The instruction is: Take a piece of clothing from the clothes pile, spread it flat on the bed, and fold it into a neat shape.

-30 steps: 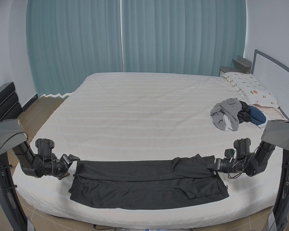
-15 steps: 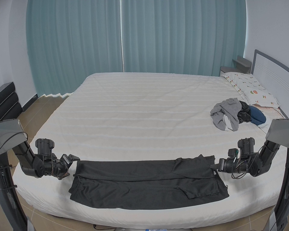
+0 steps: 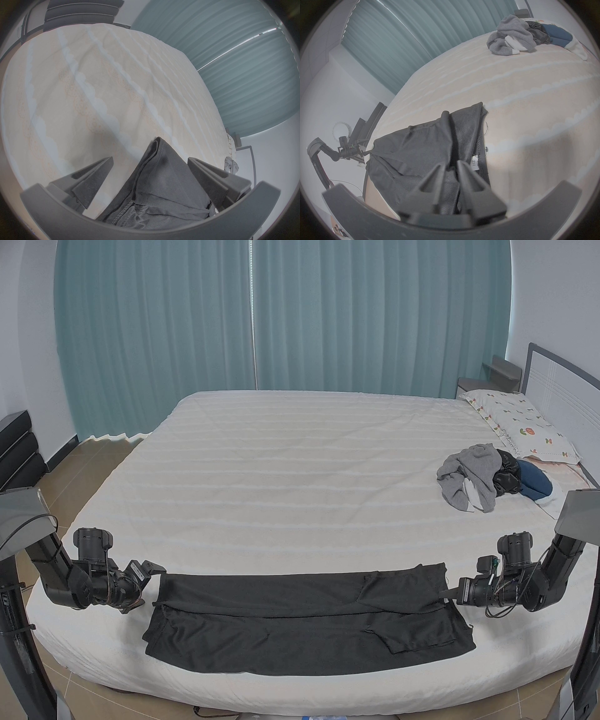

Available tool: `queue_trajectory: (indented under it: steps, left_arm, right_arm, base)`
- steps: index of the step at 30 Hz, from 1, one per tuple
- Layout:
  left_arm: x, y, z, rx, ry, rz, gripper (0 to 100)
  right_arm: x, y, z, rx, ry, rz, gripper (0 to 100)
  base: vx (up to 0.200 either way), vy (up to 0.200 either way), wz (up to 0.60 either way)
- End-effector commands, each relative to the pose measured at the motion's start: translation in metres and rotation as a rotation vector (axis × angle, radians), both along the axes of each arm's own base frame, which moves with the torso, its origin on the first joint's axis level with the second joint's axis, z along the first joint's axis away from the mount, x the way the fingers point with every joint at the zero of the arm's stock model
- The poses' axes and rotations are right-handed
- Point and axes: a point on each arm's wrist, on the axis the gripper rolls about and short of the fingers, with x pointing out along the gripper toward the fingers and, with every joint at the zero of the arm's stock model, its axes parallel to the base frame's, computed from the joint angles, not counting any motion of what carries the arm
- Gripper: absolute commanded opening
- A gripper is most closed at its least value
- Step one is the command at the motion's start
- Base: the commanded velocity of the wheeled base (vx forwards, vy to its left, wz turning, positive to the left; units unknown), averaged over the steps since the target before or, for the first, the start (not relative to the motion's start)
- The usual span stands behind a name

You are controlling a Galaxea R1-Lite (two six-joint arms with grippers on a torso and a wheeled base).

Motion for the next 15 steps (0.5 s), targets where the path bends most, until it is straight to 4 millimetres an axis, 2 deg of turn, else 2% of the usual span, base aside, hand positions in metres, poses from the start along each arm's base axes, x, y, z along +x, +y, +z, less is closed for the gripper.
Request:
queue_trajectory:
  steps: [1,4,7,8,14,15]
  left_arm:
    - [0.0,0.0,0.0,0.004,0.0,-0.002,100]
    - [0.0,0.0,0.0,0.018,-0.003,-0.006,100]
    - [0.0,0.0,0.001,0.023,-0.01,-0.003,100]
    - [0.0,0.001,0.01,0.027,-0.048,0.001,100]
    - [-0.01,-0.001,0.025,0.029,-0.088,0.003,100]
    - [-0.013,-0.002,0.03,0.027,-0.094,0.004,100]
  right_arm:
    - [0.0,0.001,0.002,0.007,-0.009,-0.001,100]
    - [-0.004,-0.002,0.018,0.029,-0.031,-0.017,100]
    - [-0.01,-0.002,0.024,0.052,-0.026,-0.035,100]
    - [-0.02,-0.001,0.029,0.088,-0.01,-0.059,100]
    - [-0.043,-0.001,0.038,0.148,0.045,-0.122,100]
    - [-0.047,-0.002,0.04,0.172,0.061,-0.151,100]
  base:
    - [0.0,0.0,0.0]
    - [0.0,0.0,0.0]
    - [0.0,0.0,0.0]
    - [0.0,0.0,0.0]
    - [0.0,0.0,0.0]
    - [-0.2,0.0,0.0]
